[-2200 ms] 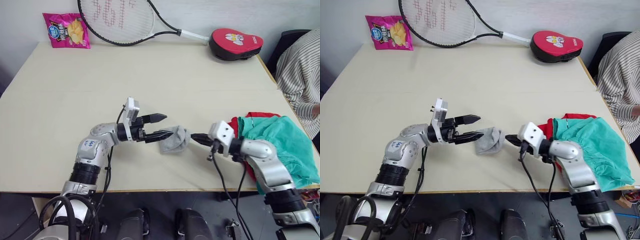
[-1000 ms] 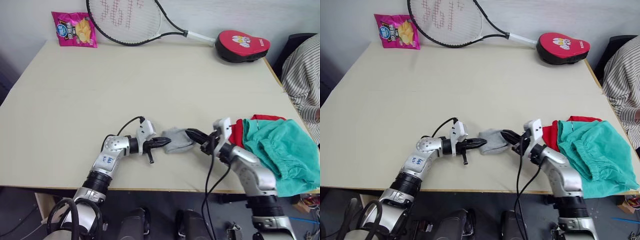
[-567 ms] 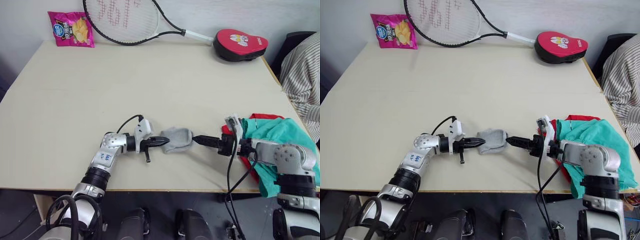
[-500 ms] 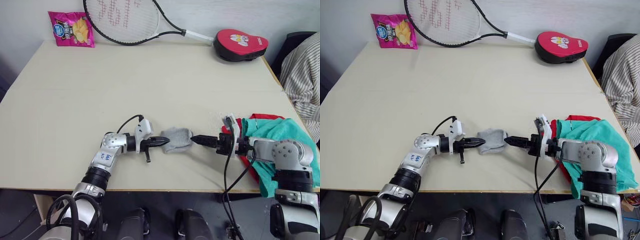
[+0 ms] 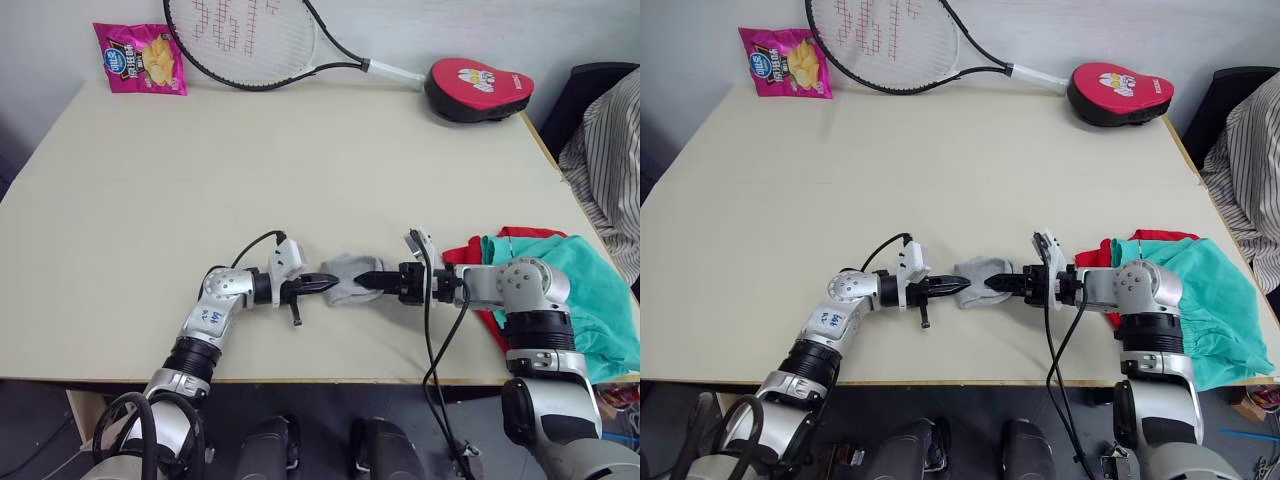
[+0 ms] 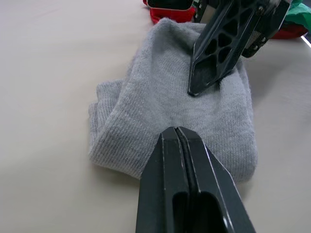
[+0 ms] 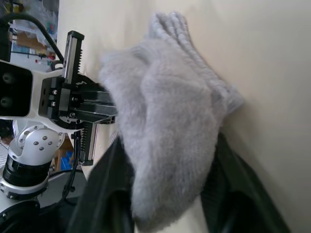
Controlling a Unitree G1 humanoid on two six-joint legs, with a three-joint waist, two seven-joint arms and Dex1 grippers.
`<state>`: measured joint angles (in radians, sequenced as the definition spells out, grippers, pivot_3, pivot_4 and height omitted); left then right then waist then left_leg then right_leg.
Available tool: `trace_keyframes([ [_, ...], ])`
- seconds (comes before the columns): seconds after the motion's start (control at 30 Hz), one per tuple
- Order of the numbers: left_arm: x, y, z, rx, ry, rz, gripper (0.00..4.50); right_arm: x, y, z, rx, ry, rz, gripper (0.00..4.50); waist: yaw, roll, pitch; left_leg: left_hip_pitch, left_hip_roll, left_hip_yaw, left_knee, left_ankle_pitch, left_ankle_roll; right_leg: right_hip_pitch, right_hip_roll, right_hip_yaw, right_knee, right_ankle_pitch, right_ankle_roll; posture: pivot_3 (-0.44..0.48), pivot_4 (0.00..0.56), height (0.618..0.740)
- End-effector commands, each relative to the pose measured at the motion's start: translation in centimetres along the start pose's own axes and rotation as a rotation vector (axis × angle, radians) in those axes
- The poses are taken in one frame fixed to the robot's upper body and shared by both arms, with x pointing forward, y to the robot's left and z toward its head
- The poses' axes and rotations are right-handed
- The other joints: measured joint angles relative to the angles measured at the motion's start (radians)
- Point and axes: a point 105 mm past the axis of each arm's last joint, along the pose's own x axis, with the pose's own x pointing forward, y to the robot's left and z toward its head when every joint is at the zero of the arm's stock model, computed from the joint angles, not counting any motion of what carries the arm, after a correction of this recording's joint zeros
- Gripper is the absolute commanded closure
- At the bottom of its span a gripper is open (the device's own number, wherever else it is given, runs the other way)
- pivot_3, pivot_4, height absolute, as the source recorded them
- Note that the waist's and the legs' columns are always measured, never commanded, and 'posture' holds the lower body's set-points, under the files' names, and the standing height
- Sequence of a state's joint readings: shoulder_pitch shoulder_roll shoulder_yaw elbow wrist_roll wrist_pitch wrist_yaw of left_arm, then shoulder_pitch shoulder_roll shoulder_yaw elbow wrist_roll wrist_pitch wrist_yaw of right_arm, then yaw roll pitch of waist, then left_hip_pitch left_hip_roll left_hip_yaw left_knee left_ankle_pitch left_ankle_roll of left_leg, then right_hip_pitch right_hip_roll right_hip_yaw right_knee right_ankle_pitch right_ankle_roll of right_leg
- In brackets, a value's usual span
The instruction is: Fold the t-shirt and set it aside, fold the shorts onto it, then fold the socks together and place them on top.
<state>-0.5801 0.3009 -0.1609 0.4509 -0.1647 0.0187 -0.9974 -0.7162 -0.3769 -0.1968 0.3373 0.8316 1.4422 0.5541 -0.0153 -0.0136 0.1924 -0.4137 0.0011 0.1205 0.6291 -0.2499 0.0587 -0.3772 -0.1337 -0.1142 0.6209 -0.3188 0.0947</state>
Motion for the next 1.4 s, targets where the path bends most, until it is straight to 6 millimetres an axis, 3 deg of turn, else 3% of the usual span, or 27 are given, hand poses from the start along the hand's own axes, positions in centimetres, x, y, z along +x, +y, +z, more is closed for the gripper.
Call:
trace_keyframes([
  [0.03, -0.4, 0.4, 0.0, -0.011, -0.001, 0.018, 4.5, 0.0, 0.3, 0.5, 0.024, -0.04, 0.034, 4.15, -0.006, 0.0, 0.0, 0.0, 0.0, 0.0, 0.0, 0.0, 0.0, 0.0, 0.0, 0.0, 0.0, 0.0, 0.0, 0.0, 0.15, 0.74],
  [0.07, -0.4, 0.4, 0.1, -0.012, -0.007, 0.023, 4.5, -0.1, 0.4, 0.6, 0.028, -0.044, 0.04, 4.4, -0.009, 0.0, 0.0, 0.0, 0.0, 0.0, 0.0, -0.001, -0.002, 0.0, 0.0, 0.0, 0.0, 0.0, 0.0, 0.0, 0.15, 0.74],
  [0.23, -0.8, 0.5, 2.1, -0.006, -0.096, 0.008, 4.5, -2.2, 2.7, 1.6, 0.038, -0.144, 0.179, 4.44, -0.011, 0.0, 0.0, -0.003, 0.0, 0.0, 0.0, -0.001, -0.003, -0.003, 0.0, 0.0, 0.001, 0.0, 0.001, 0.0, 0.15, 0.74],
  [0.37, -2.0, -0.8, 5.8, 0.048, -0.231, -0.096, 3.96, -7.3, 5.7, 2.7, -0.032, -0.331, 0.341, 4.44, -0.008, 0.0, 0.0, -0.016, -0.001, 0.0, 0.0, 0.005, 0.001, -0.015, 0.0, 0.0, 0.006, 0.001, 0.001, 0.0, 0.15, 0.74],
  [0.47, -2.7, -1.7, 8.7, 0.072, -0.332, -0.134, 3.1, -10.8, 6.3, 3.1, -0.068, -0.502, 0.345, 4.44, -0.007, 0.0, 0.0, -0.019, -0.001, -0.001, 0.001, 0.006, 0.002, -0.015, 0.0, -0.003, 0.004, 0.001, 0.001, 0.0, 0.15, 0.74],
  [0.6, -3.0, -3.5, 11.5, 0.072, -0.445, -0.179, 1.95, -17.1, 6.4, 3.2, 0.008, -0.879, 0.254, 4.44, 0.013, 0.0, 0.0, -0.019, -0.002, -0.003, 0.0, 0.007, 0.003, -0.012, 0.0, -0.005, 0.001, 0.001, 0.002, 0.0, 0.15, 0.74],
  [0.7, -3.0, -5.0, 12.2, 0.085, -0.463, -0.238, 0.99, -21.0, 5.1, 2.9, 0.094, -1.122, 0.106, 4.44, 0.011, 0.002, 0.001, -0.019, -0.003, -0.001, 0.001, 0.007, 0.004, -0.013, 0.0, -0.003, 0.0, 0.003, 0.004, 0.0, 0.15, 0.74],
  [0.8, -3.0, -5.5, 12.3, 0.079, -0.45, -0.256, 0.03, -24.6, 2.5, 1.2, 0.204, -1.282, -0.071, 4.44, 0.014, 0.002, 0.001, -0.016, -0.003, 0.001, 0.001, 0.008, 0.005, -0.012, 0.001, 0.001, -0.001, 0.003, 0.006, 0.0, 0.15, 0.74],
  [0.93, -2.9, -5.0, 12.2, 0.078, -0.44, -0.244, 0.0, -25.7, -1.5, -1.1, 0.342, -1.307, -0.213, 4.44, 0.015, 0.002, 0.001, -0.012, -0.003, 0.001, 0.0, 0.007, 0.005, -0.009, 0.001, 0.003, -0.001, 0.003, 0.006, 0.0, 0.15, 0.74],
  [1.13, -3.0, -5.5, 11.5, 0.06, -0.42, -0.246, 0.0, -24.4, -6.3, -3.2, 0.458, -1.188, -0.354, 4.44, 0.011, 0.003, 0.001, -0.011, -0.002, 0.003, -0.001, 0.007, 0.006, -0.01, 0.001, 0.005, -0.001, 0.003, 0.006, 0.0, 0.15, 0.74],
  [1.4, -4.1, -5.0, 10.6, 0.072, -0.365, -0.217, 0.0, -24.9, -5.6, -3.0, 0.442, -1.137, -0.382, 1.63, 0.017, 0.004, 0.001, -0.011, -0.002, 0.002, 0.0, 0.007, 0.006, -0.01, 0.0, 0.005, -0.001, 0.003, 0.006, 0.0, 0.15, 0.74],
])
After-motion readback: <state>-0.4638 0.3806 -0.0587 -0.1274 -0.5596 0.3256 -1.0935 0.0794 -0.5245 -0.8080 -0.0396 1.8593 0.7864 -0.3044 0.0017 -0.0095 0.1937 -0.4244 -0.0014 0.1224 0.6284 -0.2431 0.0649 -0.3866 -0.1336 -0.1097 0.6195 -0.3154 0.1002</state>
